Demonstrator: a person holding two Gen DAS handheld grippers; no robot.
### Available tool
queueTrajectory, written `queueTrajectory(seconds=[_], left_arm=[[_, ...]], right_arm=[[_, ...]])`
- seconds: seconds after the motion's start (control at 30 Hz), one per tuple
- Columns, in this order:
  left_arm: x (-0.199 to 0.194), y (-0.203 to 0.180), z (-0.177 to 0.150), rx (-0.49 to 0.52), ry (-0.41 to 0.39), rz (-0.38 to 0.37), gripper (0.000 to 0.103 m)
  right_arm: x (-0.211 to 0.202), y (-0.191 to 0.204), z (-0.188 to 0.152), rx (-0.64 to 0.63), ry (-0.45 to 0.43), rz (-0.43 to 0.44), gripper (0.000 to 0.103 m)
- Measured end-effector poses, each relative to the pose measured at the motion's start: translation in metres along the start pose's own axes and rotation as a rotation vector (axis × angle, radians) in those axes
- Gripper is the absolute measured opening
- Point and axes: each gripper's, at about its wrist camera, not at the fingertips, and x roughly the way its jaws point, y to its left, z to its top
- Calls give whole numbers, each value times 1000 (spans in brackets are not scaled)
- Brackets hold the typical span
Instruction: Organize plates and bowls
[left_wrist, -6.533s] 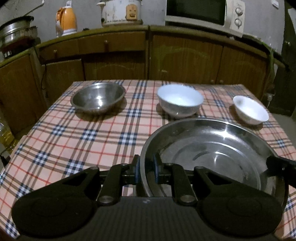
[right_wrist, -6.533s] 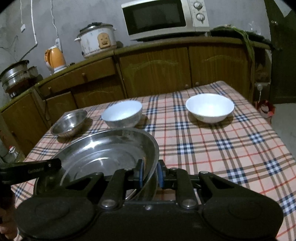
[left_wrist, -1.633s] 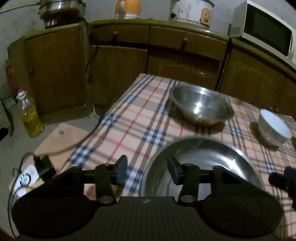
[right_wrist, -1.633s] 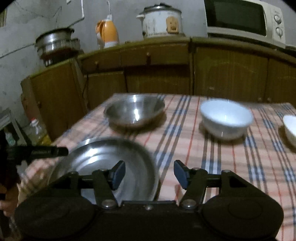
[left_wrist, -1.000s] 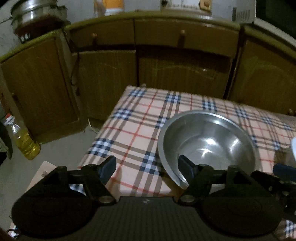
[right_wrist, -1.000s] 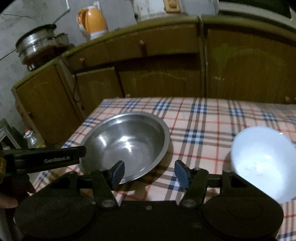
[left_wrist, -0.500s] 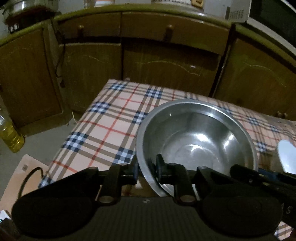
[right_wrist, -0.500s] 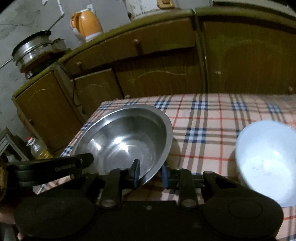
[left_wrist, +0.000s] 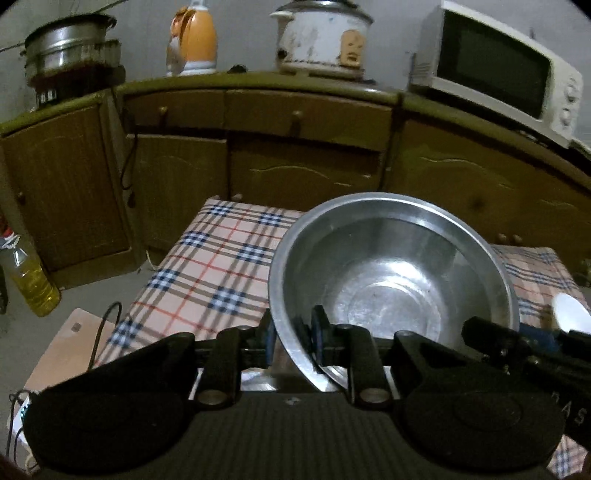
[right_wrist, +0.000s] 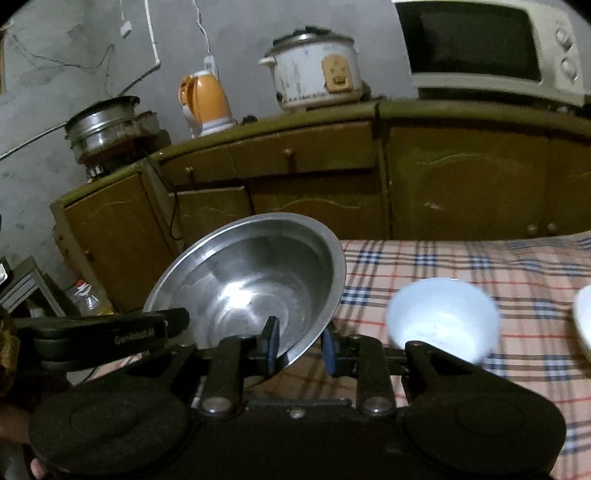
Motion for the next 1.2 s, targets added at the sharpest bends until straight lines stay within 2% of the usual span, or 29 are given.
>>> queueTrajectory(seconds=[0.27, 0.57, 0.77, 0.9, 1.2], left_arm=[[-46, -49, -47, 50, -16, -56, 22], [-52, -111, -113, 109, 71, -181, 22], [-41, -145, -141, 154, 119, -217, 23], [-41, -161, -153, 186, 120, -224, 23], [-32, -177, -170, 203, 159, -228, 23]], right_arm=[[-83, -33, -42, 18, -28, -53, 32], [-147, -89, -116, 70, -3, -178, 32], [-163, -123, -148, 126, 23, -237, 32], [-166, -139, -159, 151, 30, -254, 32], [-164, -157, -177, 176, 60, -278, 32]])
